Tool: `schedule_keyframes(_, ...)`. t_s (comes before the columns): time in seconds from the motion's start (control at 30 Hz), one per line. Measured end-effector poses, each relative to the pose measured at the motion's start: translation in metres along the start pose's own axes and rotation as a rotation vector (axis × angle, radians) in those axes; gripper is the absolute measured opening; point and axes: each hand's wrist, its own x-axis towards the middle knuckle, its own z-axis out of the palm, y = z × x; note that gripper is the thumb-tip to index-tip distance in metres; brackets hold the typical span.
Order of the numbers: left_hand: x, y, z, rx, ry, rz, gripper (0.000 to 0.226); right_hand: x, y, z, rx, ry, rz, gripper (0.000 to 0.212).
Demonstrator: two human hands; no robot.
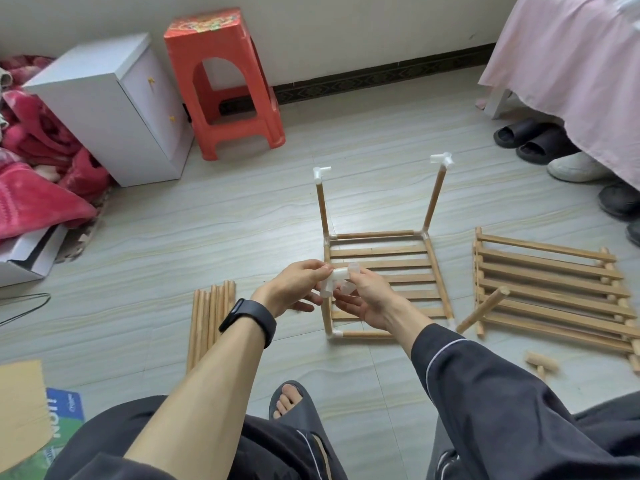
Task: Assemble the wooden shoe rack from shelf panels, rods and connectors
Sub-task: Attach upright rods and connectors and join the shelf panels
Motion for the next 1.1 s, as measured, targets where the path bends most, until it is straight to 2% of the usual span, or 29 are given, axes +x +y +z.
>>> schedule_keyframes(0.27,0.0001,-0.0052,0.0005,0.003,0.118,0.005,0.035,0.0000,-0.0025,0.0049,0.050,0.013,-0.005,0.016)
schedule_keyframes(0.53,0.0002,-0.0046,0.0029,0.044,0.210,-0.010,0.032,-0.0005,0.0009,0.0073,0.001,-0.006,-0.053,0.043)
schedule_keyframes(0.63,0.0003,-0.0043,0.0021,0.052,0.180,-0.027,0.035,-0.0014,0.0012,0.0081,-0.032,0.001,-0.071,0.061)
schedule_keyframes(0.73,-0.0013,-0.0039,-0.0014,0.050,0.132,-0.060,0.033,-0.0031,-0.0012,0.0081,-0.059,-0.010,-0.063,0.040)
schedule_keyframes(0.8,-0.0021,-0.0044,-0.0028,0.049,0.109,-0.075,0.031,-0.0043,-0.0016,0.0064,-0.069,-0.012,-0.058,0.034)
schedule_keyframes(1.1,-0.0044,-0.0098,0.0018,0.119,0.082,-0.064,0.035,-0.0055,-0.0002,0.0003,-0.106,-0.021,-0.093,0.037)
